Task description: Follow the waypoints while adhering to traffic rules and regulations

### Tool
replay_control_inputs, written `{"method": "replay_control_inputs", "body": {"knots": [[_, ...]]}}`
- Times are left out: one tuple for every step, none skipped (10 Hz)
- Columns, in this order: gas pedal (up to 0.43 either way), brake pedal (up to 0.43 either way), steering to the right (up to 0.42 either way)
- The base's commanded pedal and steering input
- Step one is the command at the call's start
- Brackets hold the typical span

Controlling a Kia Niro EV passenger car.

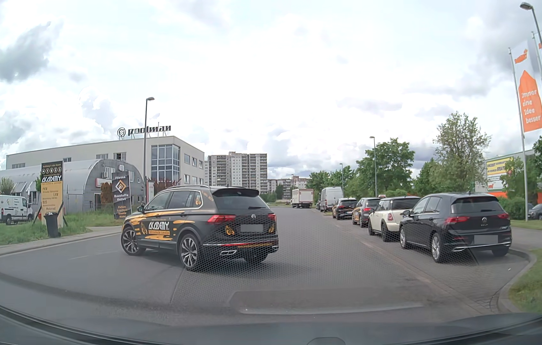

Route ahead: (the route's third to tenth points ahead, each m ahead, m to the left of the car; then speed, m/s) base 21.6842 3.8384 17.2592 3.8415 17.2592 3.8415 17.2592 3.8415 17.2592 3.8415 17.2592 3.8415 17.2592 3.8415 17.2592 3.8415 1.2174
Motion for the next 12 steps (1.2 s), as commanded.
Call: {"method": "replay_control_inputs", "body": {"knots": [[0.319, 0.000, -0.007], [0.339, 0.000, -0.007], [0.350, 0.000, -0.007], [0.370, 0.000, -0.007], [0.390, 0.000, -0.006], [0.409, 0.000, -0.006], [0.429, 0.000, -0.005], [0.441, 0.000, -0.005], [0.449, 0.000, -0.005], [0.449, 0.000, -0.005], [0.449, 0.000, -0.004], [0.409, 0.000, -0.004]]}}
